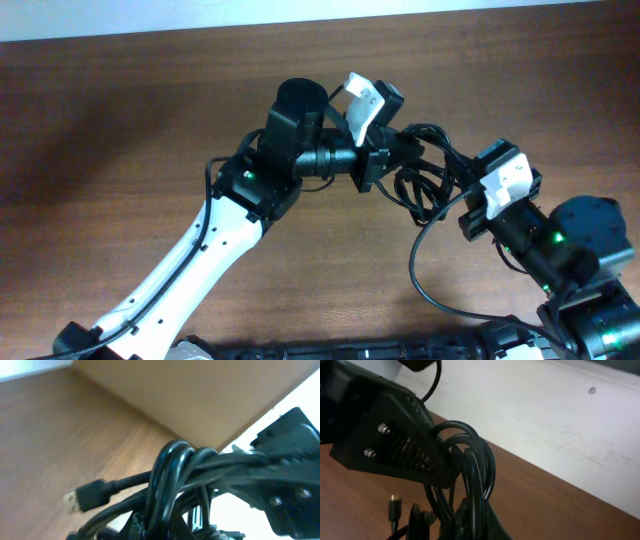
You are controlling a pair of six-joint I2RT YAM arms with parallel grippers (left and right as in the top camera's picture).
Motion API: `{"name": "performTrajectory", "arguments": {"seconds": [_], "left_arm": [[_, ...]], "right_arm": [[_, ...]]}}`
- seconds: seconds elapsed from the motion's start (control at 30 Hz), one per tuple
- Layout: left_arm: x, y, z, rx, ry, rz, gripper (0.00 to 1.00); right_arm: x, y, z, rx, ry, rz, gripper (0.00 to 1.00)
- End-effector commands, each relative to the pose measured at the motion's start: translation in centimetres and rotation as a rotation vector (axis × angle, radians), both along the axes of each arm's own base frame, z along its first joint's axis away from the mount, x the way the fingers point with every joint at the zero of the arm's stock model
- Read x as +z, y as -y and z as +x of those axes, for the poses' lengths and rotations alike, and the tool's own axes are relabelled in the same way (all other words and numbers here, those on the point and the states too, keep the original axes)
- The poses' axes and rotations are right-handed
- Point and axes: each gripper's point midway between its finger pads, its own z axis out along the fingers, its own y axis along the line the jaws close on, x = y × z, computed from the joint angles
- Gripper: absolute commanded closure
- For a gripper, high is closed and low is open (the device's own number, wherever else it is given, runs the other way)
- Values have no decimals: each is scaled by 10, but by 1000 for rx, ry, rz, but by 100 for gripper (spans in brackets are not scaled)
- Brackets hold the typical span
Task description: Untangle cables
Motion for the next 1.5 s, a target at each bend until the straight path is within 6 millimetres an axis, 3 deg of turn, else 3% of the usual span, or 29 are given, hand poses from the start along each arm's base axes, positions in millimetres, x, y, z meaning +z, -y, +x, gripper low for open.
{"name": "performTrajectory", "arguments": {"seconds": [0.0, 0.17, 0.33, 0.37, 0.43, 0.53, 0.67, 0.83, 0.93, 1.23, 1.47], "left_arm": [[-11, -38, 52, 317, -153, 38, 100], [-14, -52, 63, 362, -188, 39, 100], [-13, -51, 62, 349, -187, 36, 100], [-12, -50, 60, 334, -177, 32, 100], [-3, -41, 50, 239, -114, 11, 100], [6, -36, 42, 169, -63, -16, 100], [8, -35, 39, 146, -51, -22, 100], [24, -20, 10, -51, 80, -74, 100], [29, -9, -10, -153, 160, -95, 100], [30, 0, -22, -197, 204, -97, 100], [29, -1, -12, -147, 218, -83, 100]], "right_arm": [[16, 15, 0, -102, 25, 67, 96], [15, 29, 4, -197, 8, 105, 96], [13, 30, 4, -207, -5, 119, 96], [13, 30, 4, -208, -7, 118, 91], [10, 30, 4, -207, -16, 115, 50], [11, 24, 2, -173, -19, 121, 23], [11, 7, -4, -57, -7, 82, 14], [12, 3, -6, -22, 17, 40, 13], [12, 8, -4, -49, 27, 20, 17], [11, 13, -2, -76, 28, 14, 95], [10, 14, -2, -81, 21, 11, 96]]}}
